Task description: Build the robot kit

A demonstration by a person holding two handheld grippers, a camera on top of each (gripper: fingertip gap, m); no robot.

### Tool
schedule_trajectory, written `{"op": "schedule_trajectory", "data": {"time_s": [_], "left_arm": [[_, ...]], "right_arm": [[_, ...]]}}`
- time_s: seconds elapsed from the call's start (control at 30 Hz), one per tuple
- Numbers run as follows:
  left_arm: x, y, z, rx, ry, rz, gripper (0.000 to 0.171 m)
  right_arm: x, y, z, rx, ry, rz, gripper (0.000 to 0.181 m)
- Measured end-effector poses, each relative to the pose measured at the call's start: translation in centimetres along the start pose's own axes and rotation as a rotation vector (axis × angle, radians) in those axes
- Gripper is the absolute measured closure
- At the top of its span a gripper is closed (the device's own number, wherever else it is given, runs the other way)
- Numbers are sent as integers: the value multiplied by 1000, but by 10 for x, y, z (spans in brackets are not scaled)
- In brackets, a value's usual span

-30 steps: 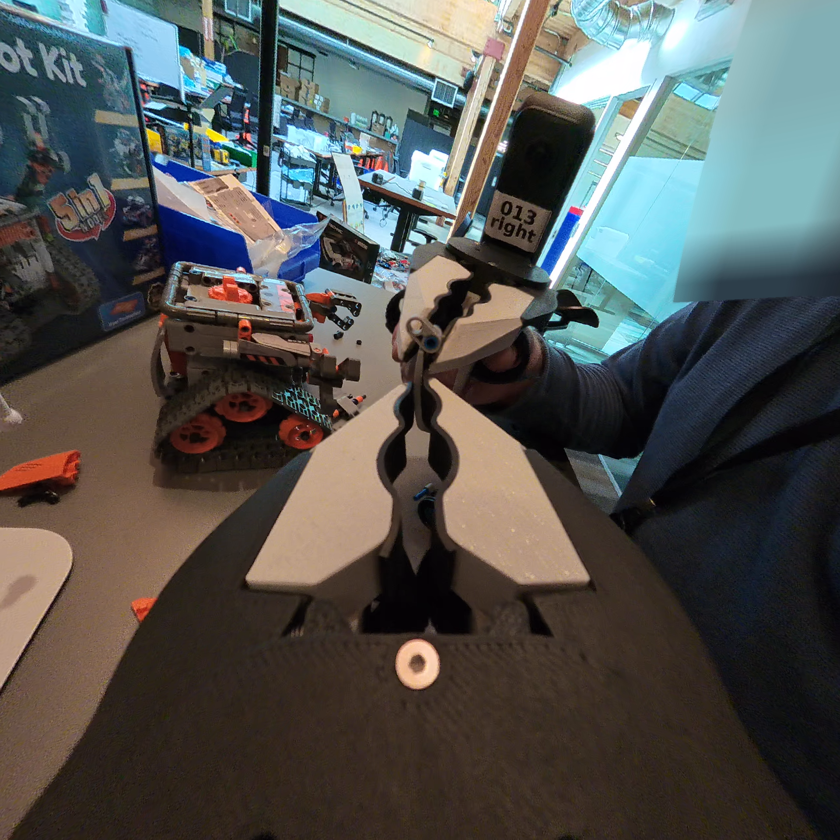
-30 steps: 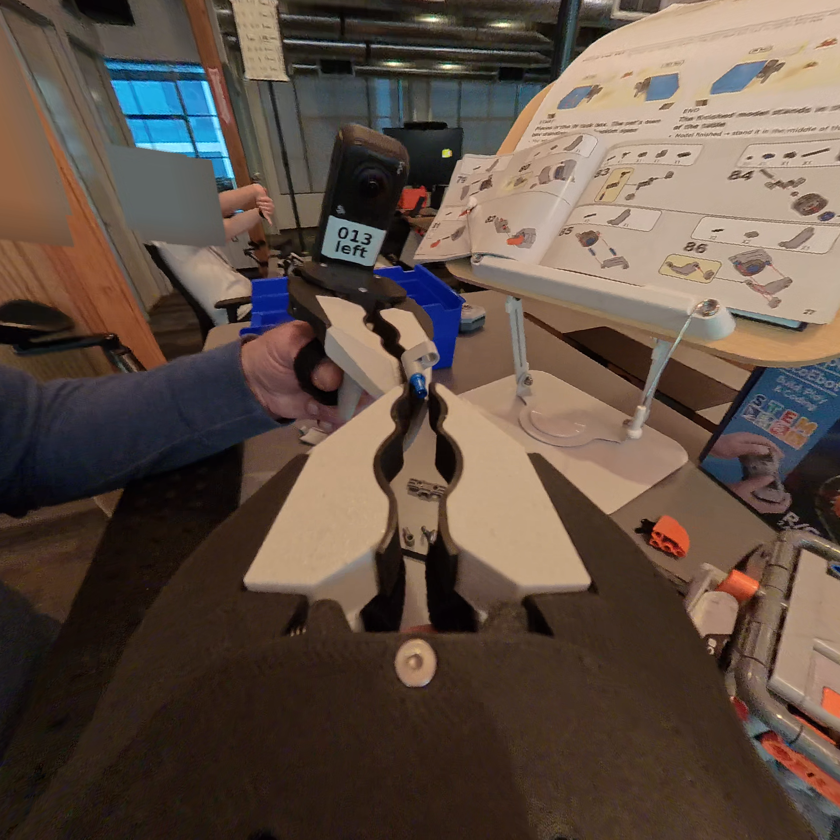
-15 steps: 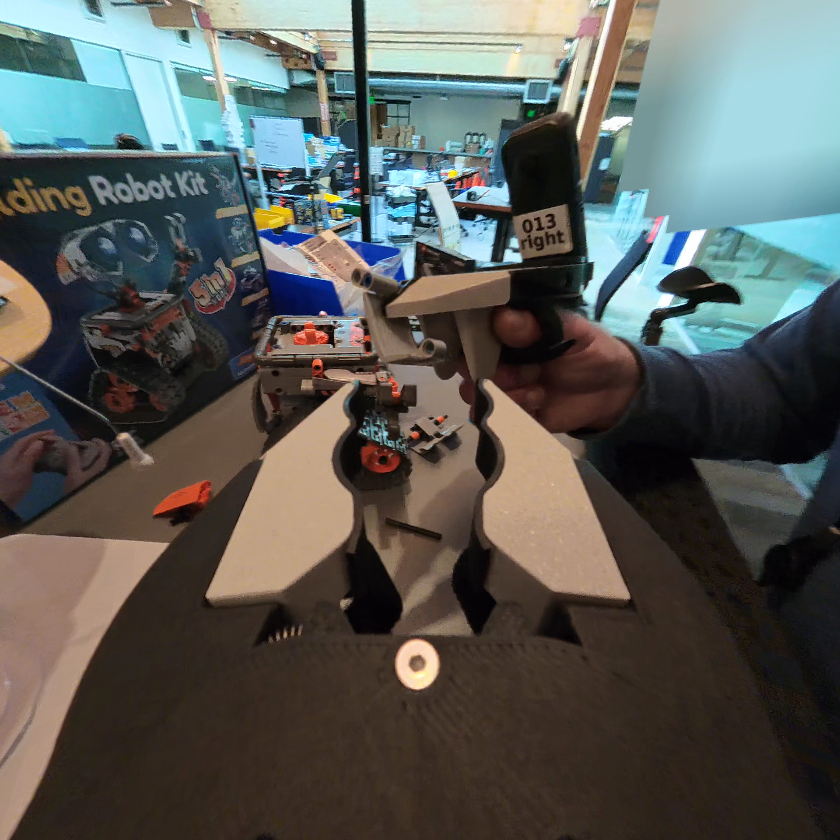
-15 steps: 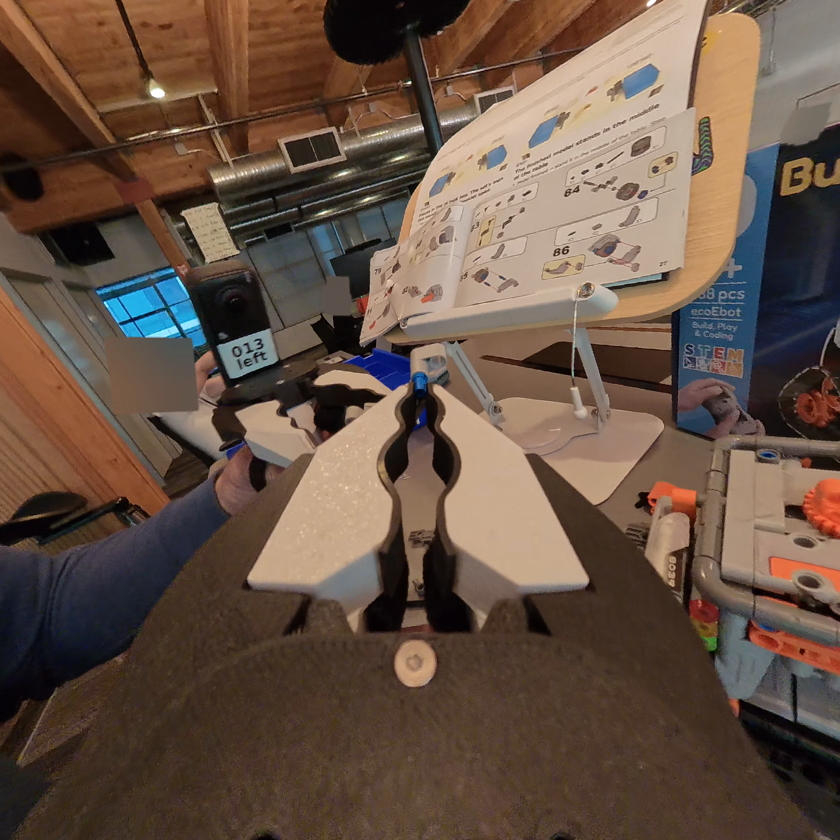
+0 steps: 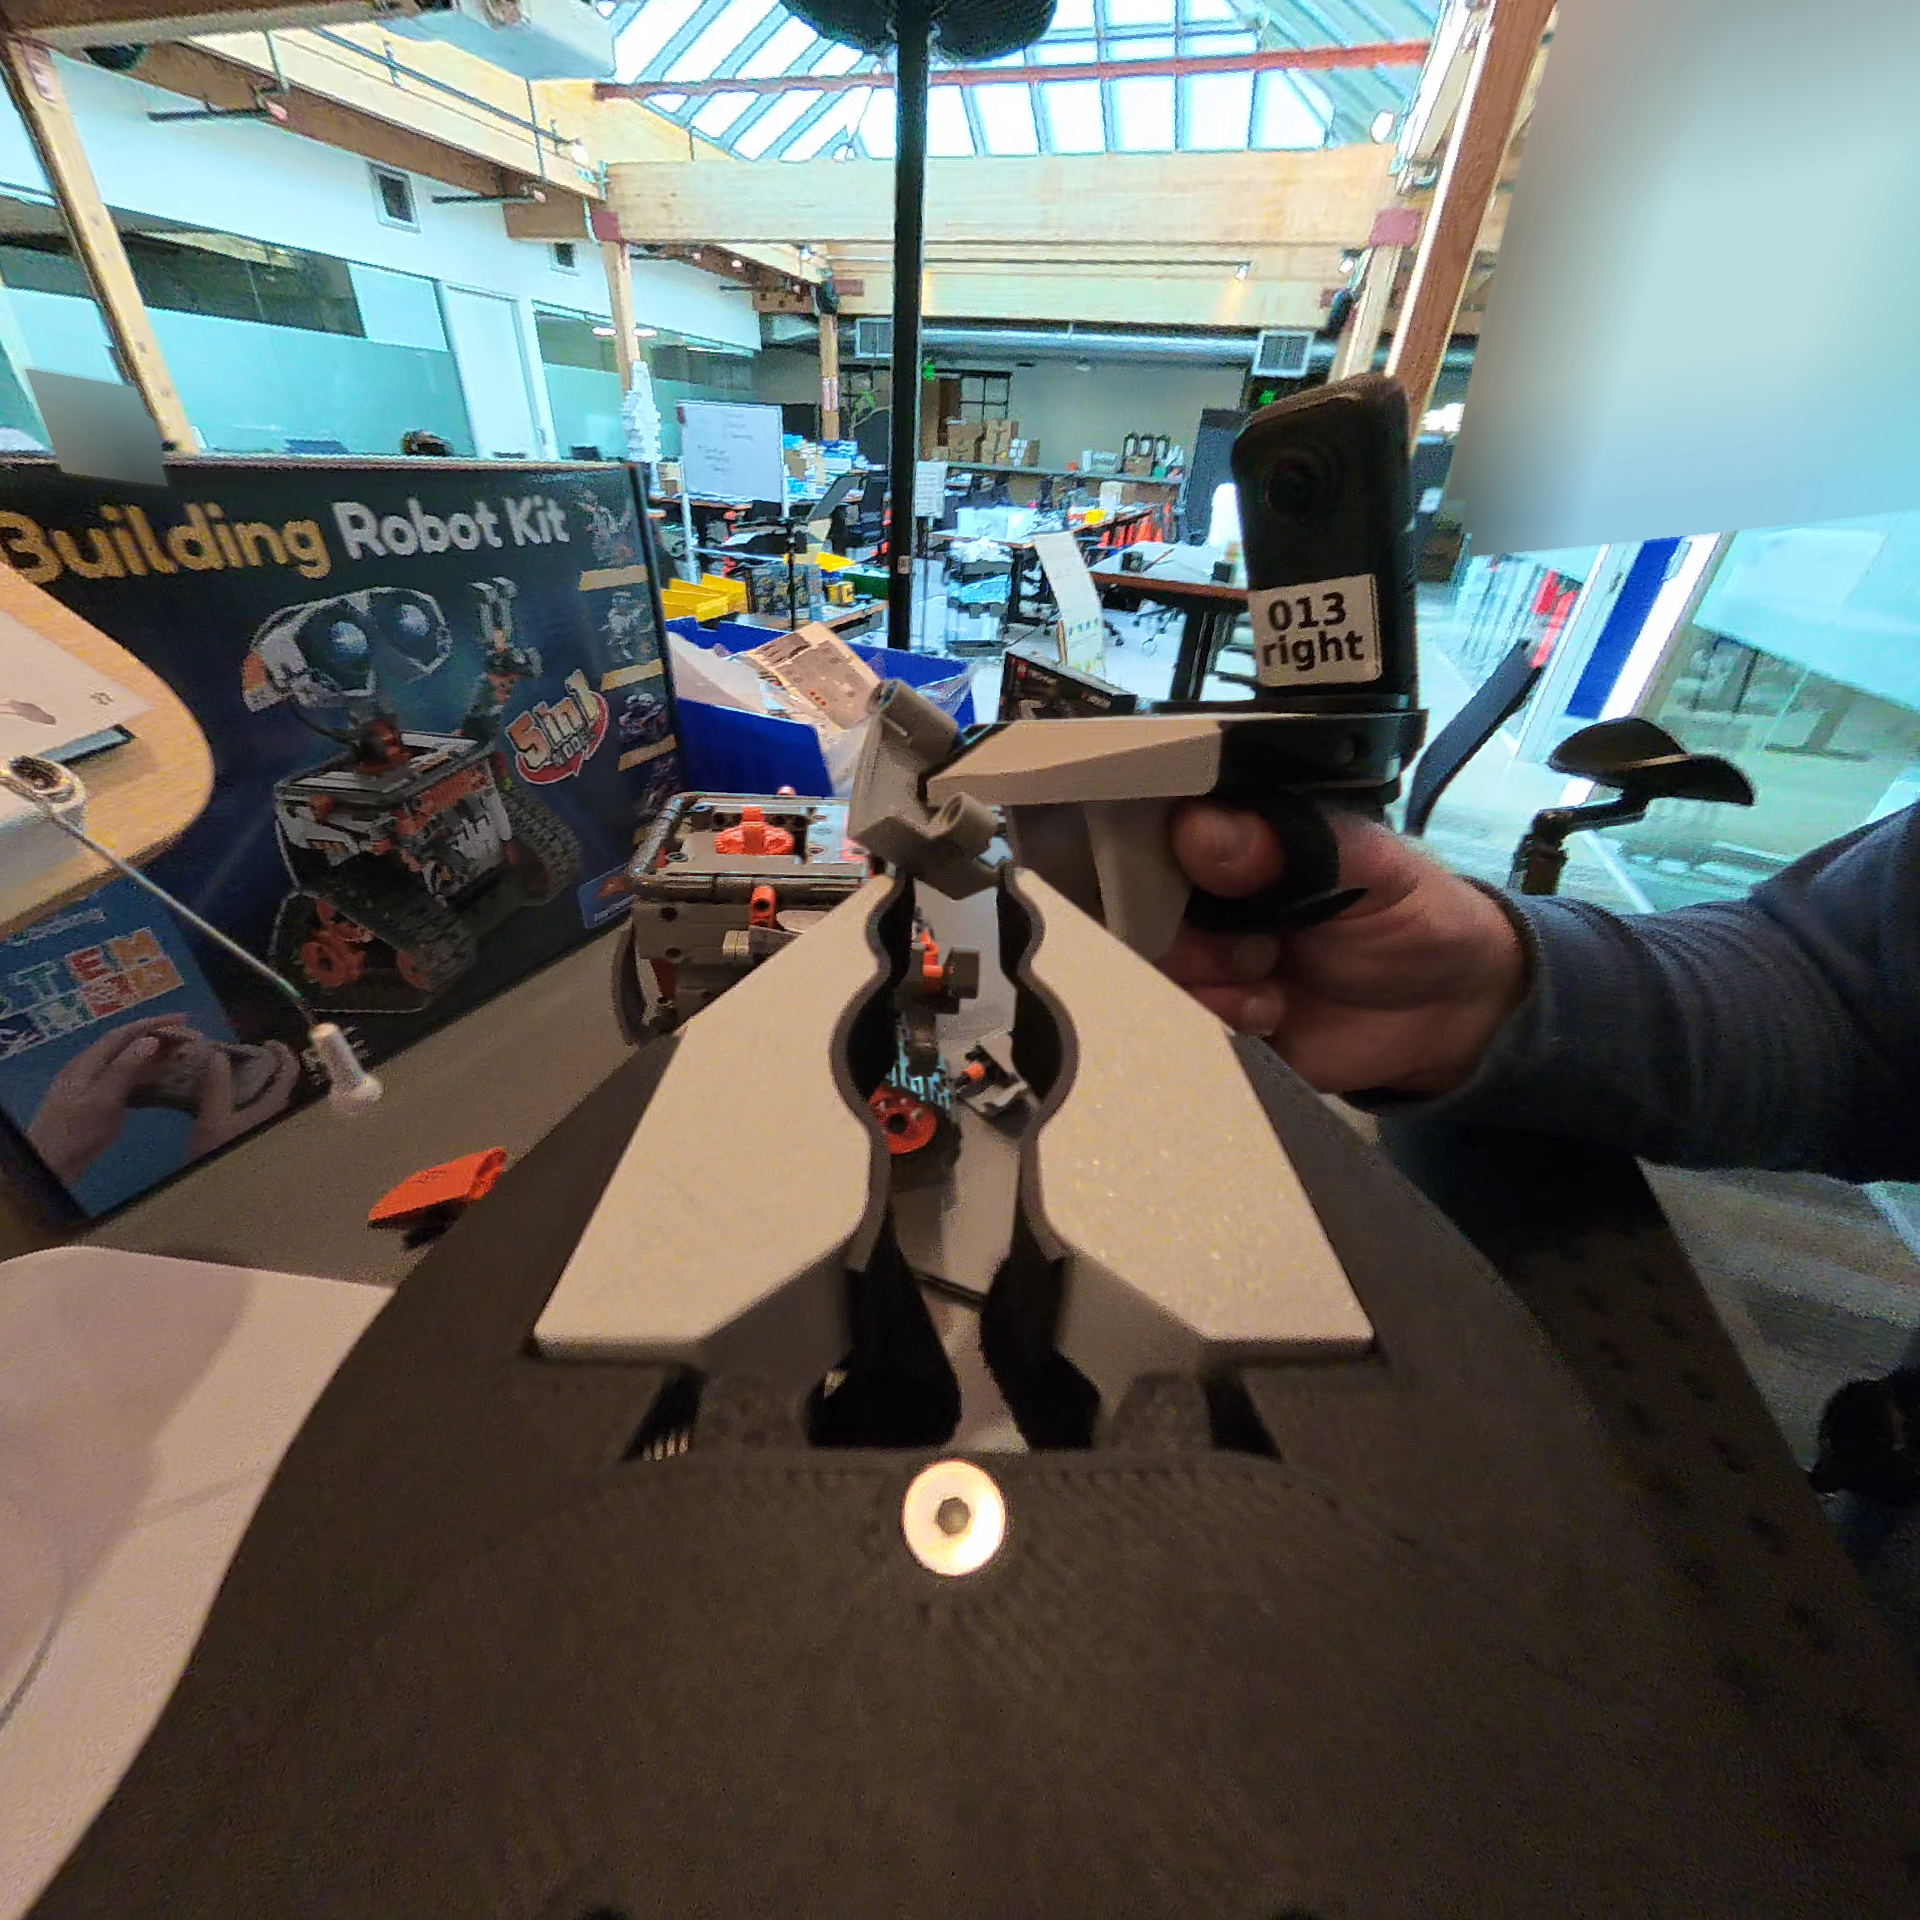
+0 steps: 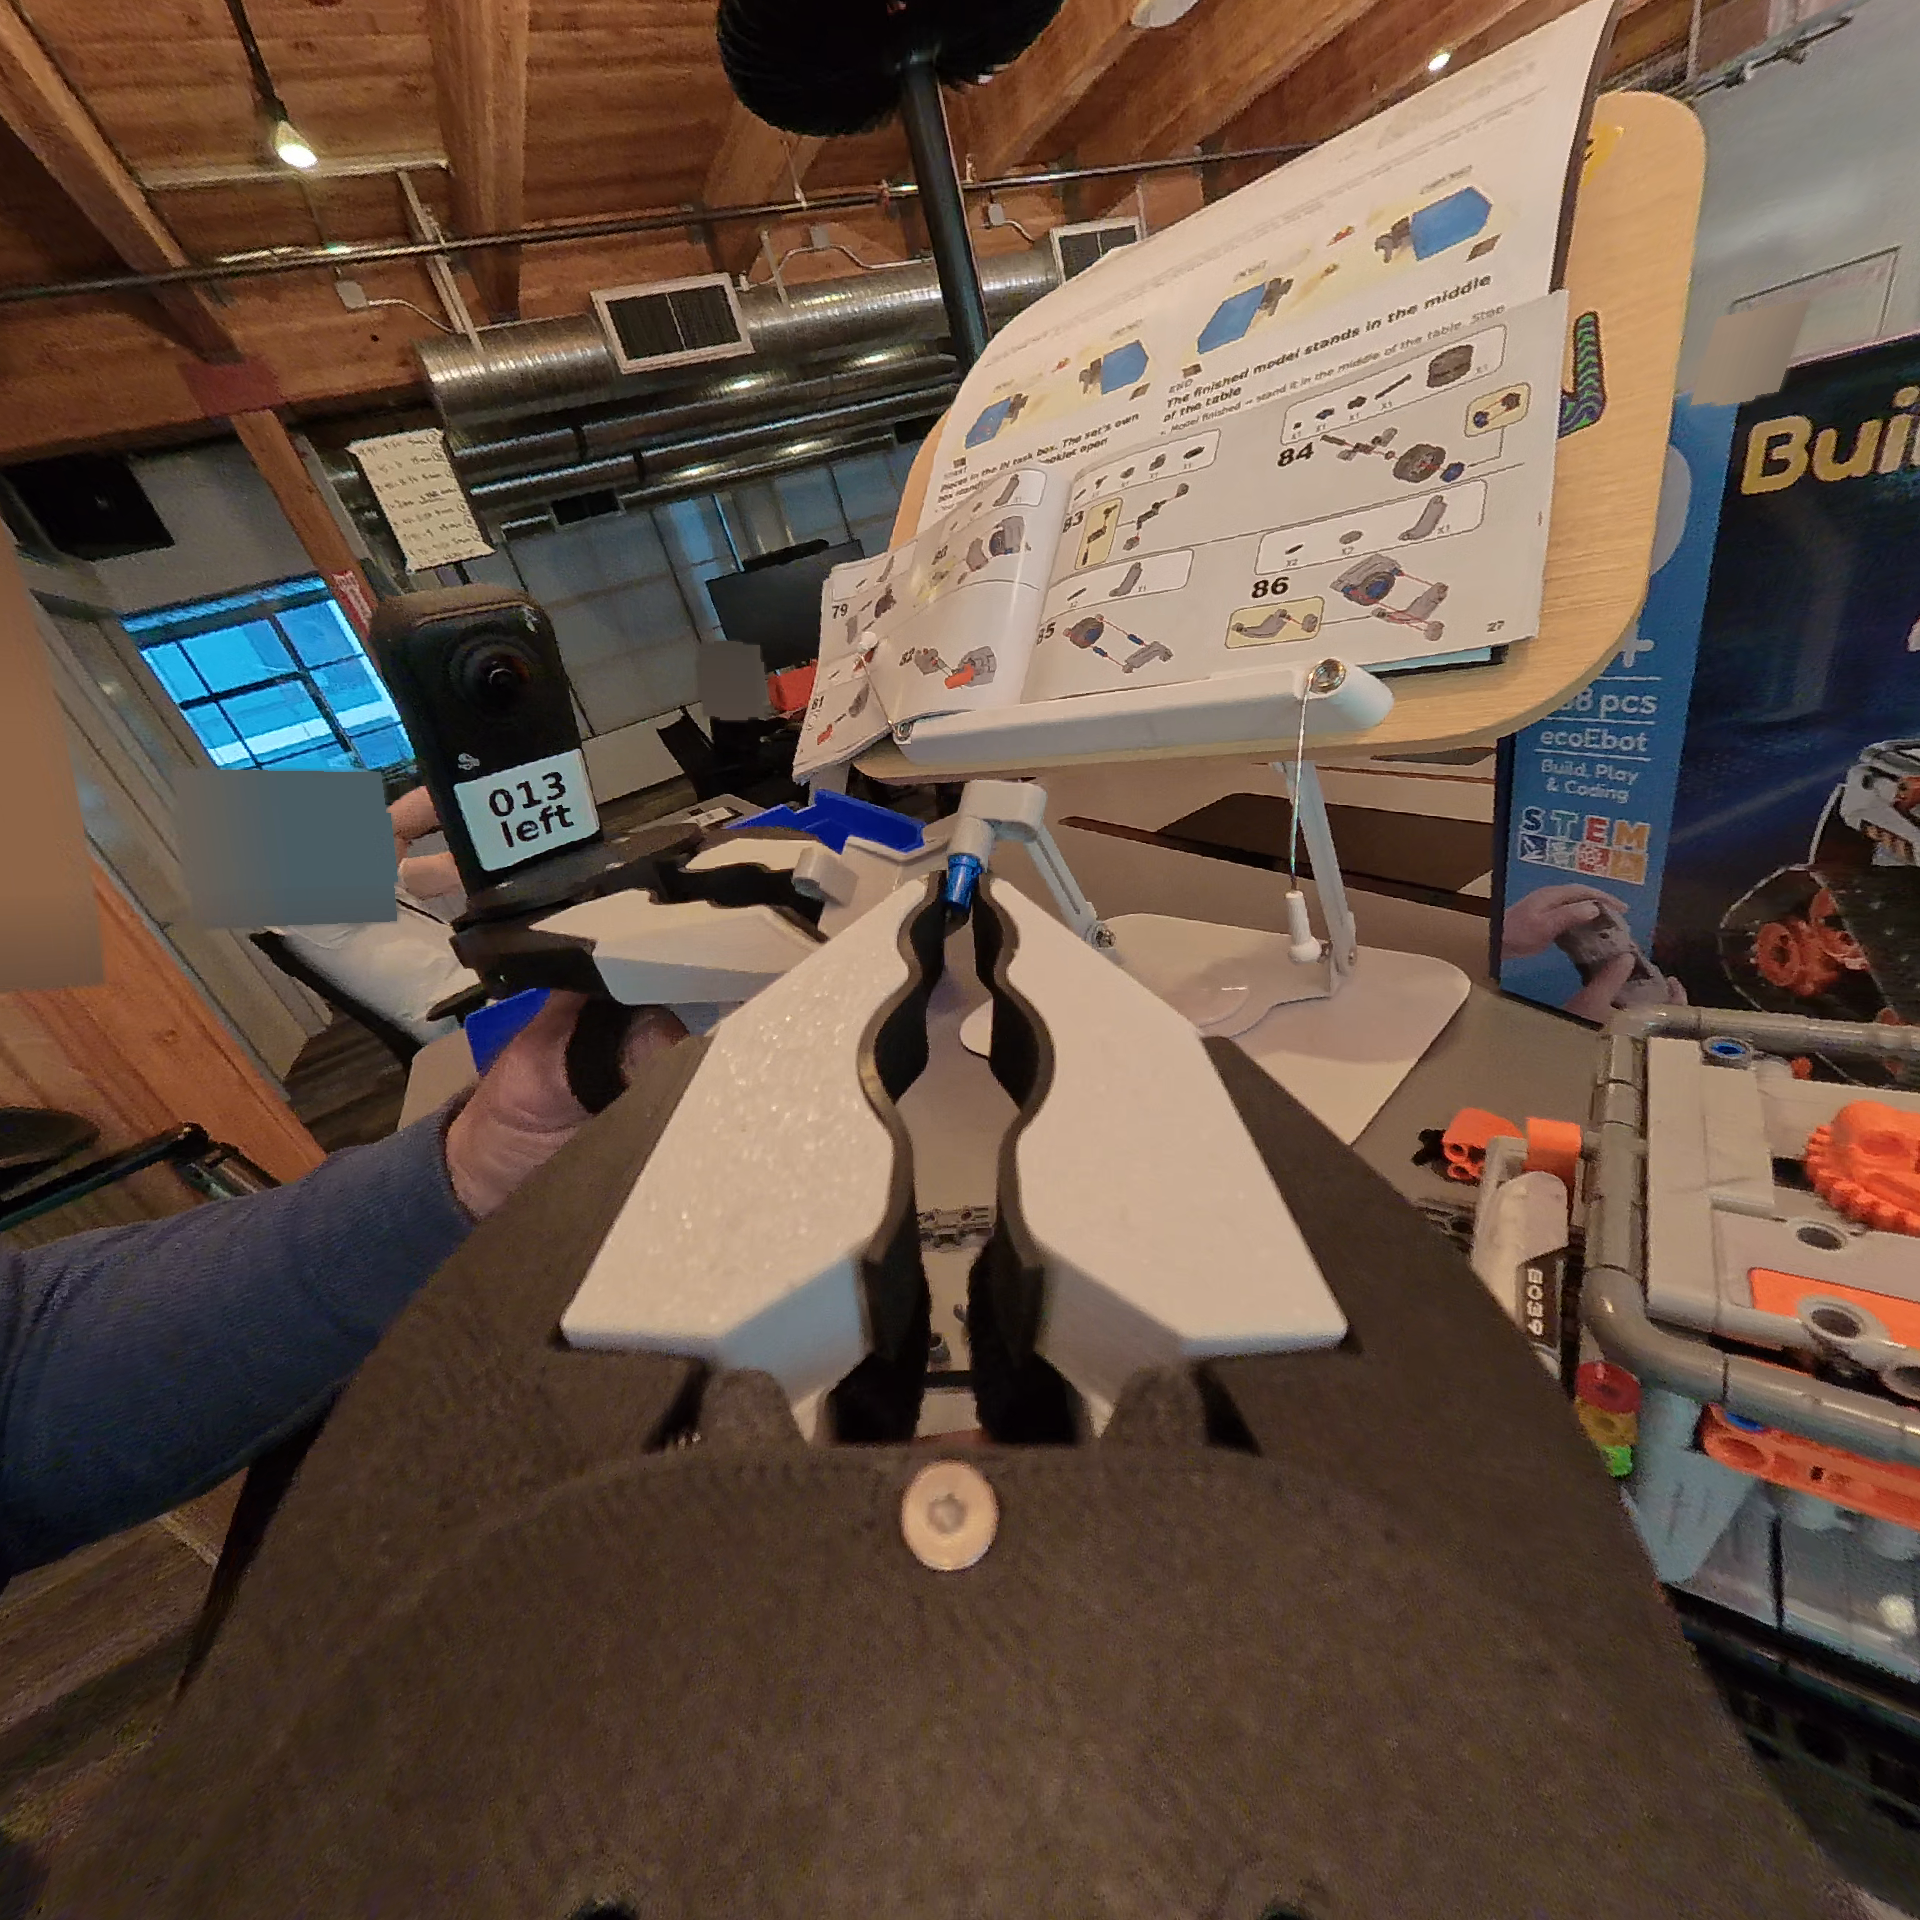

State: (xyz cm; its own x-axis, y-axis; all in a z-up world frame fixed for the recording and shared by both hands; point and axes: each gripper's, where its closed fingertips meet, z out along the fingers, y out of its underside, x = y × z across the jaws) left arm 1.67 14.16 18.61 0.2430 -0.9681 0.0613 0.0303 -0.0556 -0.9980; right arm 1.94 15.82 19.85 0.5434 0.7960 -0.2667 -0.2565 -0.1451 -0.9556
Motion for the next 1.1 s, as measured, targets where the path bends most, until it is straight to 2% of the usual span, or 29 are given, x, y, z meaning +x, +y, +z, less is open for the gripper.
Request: {"op": "schedule_trajectory", "data": {"time_s": [0.2,0.33,0.43,0.77,1.1], "left_arm": [[0,-2,1,36,6,-51,159],[-5,-5,2,91,-5,-136,162],[-11,1,4,60,-53,-150,166],[-23,-5,0,132,-111,-229,168],[-30,-11,-7,196,-130,-259,166]], "right_arm": [[-1,-2,-1,8,31,-50,179],[-1,-4,-1,10,90,-150,179],[2,-3,0,-17,168,-261,179],[1,3,5,-47,198,-303,178],[-2,14,13,-72,176,-236,178]]}}
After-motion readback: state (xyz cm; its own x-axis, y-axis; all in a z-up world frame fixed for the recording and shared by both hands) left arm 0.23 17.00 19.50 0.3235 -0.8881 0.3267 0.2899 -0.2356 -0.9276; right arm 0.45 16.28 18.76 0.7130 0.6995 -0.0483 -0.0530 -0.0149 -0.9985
